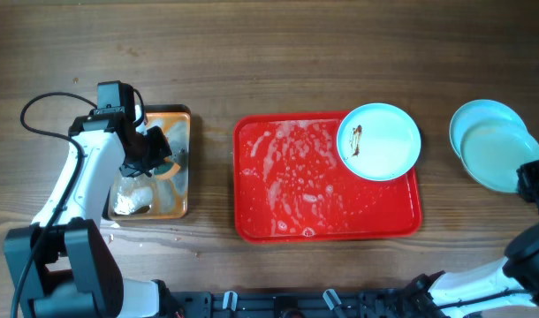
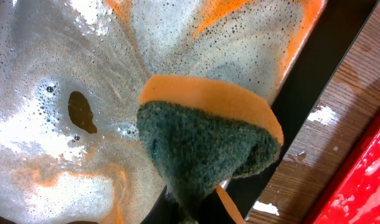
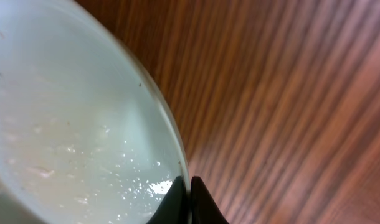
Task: Clean dirty plates on tray and stack at the side
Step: 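Grip the last plate rim with the right gripper and pull it to tray center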
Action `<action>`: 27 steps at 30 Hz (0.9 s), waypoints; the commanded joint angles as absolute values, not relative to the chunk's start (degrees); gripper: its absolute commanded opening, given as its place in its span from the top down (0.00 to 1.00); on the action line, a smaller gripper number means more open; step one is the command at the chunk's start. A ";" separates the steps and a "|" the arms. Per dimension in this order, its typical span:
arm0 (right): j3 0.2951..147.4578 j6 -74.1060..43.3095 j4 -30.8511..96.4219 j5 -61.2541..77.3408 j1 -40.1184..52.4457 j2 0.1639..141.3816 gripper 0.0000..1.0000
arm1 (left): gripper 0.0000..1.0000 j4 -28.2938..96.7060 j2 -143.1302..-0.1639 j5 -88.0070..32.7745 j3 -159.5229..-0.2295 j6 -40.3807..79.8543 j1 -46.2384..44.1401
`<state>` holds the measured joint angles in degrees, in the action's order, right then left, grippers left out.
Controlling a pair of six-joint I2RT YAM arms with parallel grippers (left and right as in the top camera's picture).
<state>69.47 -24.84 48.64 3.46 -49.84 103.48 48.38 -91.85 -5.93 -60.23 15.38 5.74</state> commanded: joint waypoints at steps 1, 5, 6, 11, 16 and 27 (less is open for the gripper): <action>68.88 -26.04 45.74 10.22 -45.76 107.09 0.96 | 0.96 48.25 -92.07 -6.59 -59.96 15.46 6.17; 69.21 -27.66 42.39 9.87 -39.03 107.15 0.96 | 0.96 48.66 -92.05 -6.59 -59.96 15.49 6.17; 69.21 -28.86 42.54 8.73 -38.22 107.15 0.96 | 0.96 48.66 -92.07 -6.59 -59.96 15.49 6.17; 69.21 -29.93 45.56 1.06 -39.33 107.15 0.95 | 0.96 48.62 -92.05 -6.57 -59.96 15.44 6.17; 69.21 -28.67 45.43 -0.43 -42.85 107.15 0.96 | 0.96 48.69 -92.07 -6.59 -59.96 15.44 6.17; 84.44 -23.70 51.66 8.43 -34.41 101.12 0.00 | 0.96 48.62 -92.05 -6.57 -59.96 15.22 6.17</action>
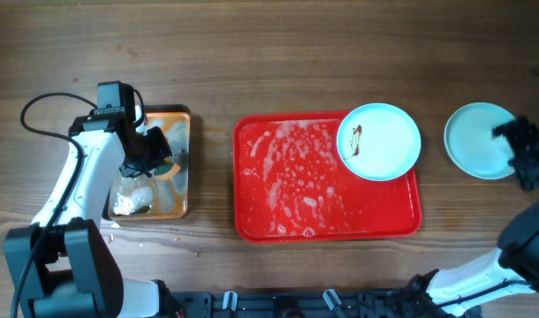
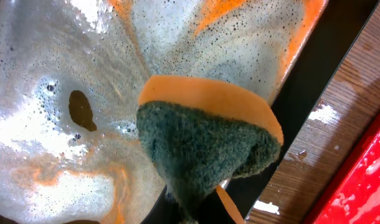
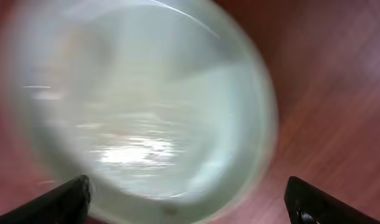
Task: Clean dirty plates on tray and stack at the side
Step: 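Grip the last plate rim with the right gripper and pull it to tray center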
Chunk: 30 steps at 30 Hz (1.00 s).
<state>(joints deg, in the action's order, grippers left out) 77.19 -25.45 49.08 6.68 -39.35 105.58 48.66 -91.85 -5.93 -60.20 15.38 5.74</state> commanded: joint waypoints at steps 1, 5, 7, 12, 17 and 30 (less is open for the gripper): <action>86.52 -23.51 53.04 8.43 -32.18 99.72 0.01 | 0.96 48.62 -92.07 -6.57 -59.96 15.00 6.17; 86.39 -14.61 61.01 17.65 -19.64 96.71 0.00 | 0.96 47.05 -92.07 -4.89 -59.94 13.50 6.17; 81.76 -17.87 63.07 17.69 -17.02 97.51 0.00 | 0.96 46.15 -92.07 -4.89 -59.94 13.50 6.17; 67.11 -22.65 57.30 18.79 -16.95 97.51 0.00 | 0.96 45.65 -92.07 -4.93 -59.94 13.50 6.17; 61.06 -22.96 49.10 20.69 -16.93 97.51 0.18 | 0.96 45.41 -92.07 -5.13 -59.94 13.47 6.17; 54.61 -31.75 42.06 20.18 -16.88 97.51 0.74 | 0.96 45.39 -92.07 -5.13 -59.94 13.50 6.17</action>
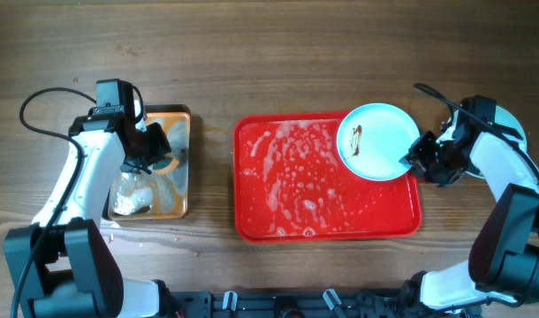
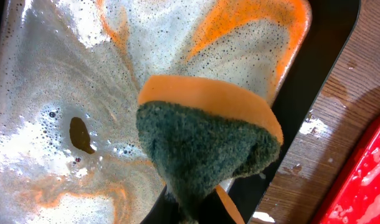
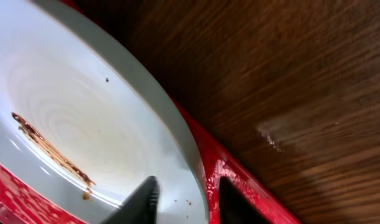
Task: Clean dirty plates on tray and stack at the side
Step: 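Grip the last plate rim with the right gripper and pull it to tray center, then bring the sponge in the left gripper onto the last plate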
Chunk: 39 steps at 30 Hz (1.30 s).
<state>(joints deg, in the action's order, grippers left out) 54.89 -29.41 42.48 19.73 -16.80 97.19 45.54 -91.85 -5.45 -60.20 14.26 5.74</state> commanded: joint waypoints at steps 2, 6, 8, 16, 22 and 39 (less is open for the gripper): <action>54.61 -33.10 41.76 19.70 -16.88 97.51 0.83 | 0.96 45.39 -92.07 -5.13 -59.94 13.50 6.17; 54.59 -33.23 41.65 18.94 -16.86 97.56 0.80 | 0.96 45.43 -92.07 -5.15 -59.94 13.50 6.17; 53.71 -33.23 40.86 18.46 -16.82 97.56 0.66 | 0.96 45.47 -92.07 -5.13 -59.94 13.50 6.17; 40.88 -37.95 28.97 18.04 -16.82 97.56 0.96 | 0.96 45.45 -92.07 -5.15 -59.94 13.50 6.17; 40.84 -35.88 28.84 18.06 -16.82 97.56 0.96 | 0.96 45.74 -92.05 -8.60 -59.94 12.19 6.17; 40.86 -19.73 33.28 23.20 -1.04 97.51 0.96 | 0.96 37.26 -109.45 0.91 -56.01 9.63 6.13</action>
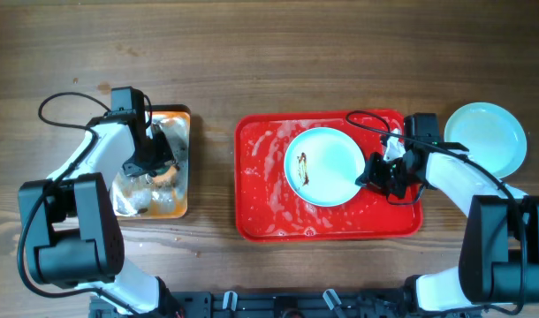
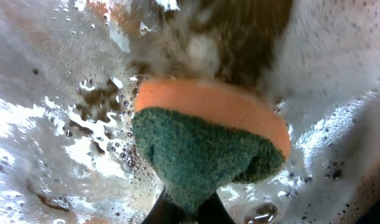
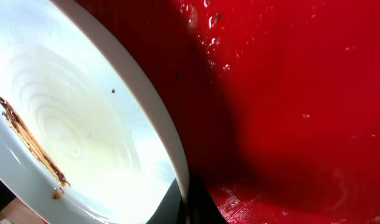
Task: Clean dirty plates on tray and stack at the side
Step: 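Bring the sponge in the left gripper onto the last plate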
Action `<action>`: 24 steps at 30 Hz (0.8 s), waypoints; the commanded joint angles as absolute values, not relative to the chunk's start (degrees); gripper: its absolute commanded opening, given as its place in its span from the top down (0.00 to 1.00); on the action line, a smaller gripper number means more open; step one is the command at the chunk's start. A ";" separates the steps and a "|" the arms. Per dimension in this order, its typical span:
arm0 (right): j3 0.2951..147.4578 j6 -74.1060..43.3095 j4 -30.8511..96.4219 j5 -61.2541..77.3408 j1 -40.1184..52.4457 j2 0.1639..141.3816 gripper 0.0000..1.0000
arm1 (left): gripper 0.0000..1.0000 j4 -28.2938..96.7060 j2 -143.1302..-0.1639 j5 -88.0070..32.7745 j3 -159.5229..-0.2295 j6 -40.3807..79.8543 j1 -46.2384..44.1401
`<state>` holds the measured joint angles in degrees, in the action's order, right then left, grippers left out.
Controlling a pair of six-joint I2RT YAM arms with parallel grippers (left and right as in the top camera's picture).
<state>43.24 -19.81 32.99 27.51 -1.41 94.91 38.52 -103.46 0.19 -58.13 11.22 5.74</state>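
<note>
A dirty pale blue plate (image 1: 325,166) with a brown smear lies in the middle of the wet red tray (image 1: 261,212). My right gripper (image 1: 378,173) is shut on its right rim; the right wrist view shows the plate (image 3: 71,124) tilted over the tray (image 3: 289,93), with my gripper (image 3: 187,202) pinching its edge. A stack of clean blue plates (image 1: 487,137) sits on the table to the tray's right. My left gripper (image 1: 155,163) is shut on an orange-and-green sponge (image 2: 205,143), pressed down into the foamy water of the metal basin (image 1: 183,119).
The soapy basin stands to the left of the tray, with a black cable (image 1: 62,102) looping behind the left arm. Suds cover the tray's left half (image 1: 274,159). Bare wooden table (image 1: 278,53) runs along the back.
My right gripper has shut on the dirty plate's rim, and the plate has moved from the tray's back right corner to its middle. My left gripper has gone down, with the sponge now in the foamy water.
My right gripper was shut on a clean plate's rim beside the stack at the right, then open over the stacked plates. Then it stood open astride the dirty plate's rim at the tray's corner; now it holds that plate mid-tray. My left gripper held the sponge over the basin throughout, now dipped.
</note>
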 commanded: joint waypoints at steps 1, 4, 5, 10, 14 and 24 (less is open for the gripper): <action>40.86 -19.75 33.30 23.20 -1.04 97.51 0.96 | 0.96 38.06 -108.49 0.93 -56.93 9.67 6.13; 40.86 -19.77 33.10 23.20 -1.04 97.51 0.96 | 0.96 41.82 -102.69 0.93 -60.82 9.87 6.13; 40.86 -19.77 33.04 23.20 -1.04 97.51 0.96 | 0.96 43.22 -99.63 0.75 -62.30 9.85 6.13; 40.86 -19.75 32.45 23.27 -1.04 97.51 0.96 | 0.96 45.52 -91.31 -5.74 -63.24 9.17 6.13; 40.86 -19.62 32.38 23.49 -1.04 97.51 0.96 | 0.96 44.58 -91.33 -25.28 -63.24 5.13 6.11; 40.86 -19.73 32.38 23.70 -1.02 97.51 0.96 | 0.96 37.67 -93.69 -47.51 -63.22 6.68 -16.10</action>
<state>43.03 -19.81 32.34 28.08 -1.39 94.91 41.71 -91.83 -43.70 -62.63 3.55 -7.20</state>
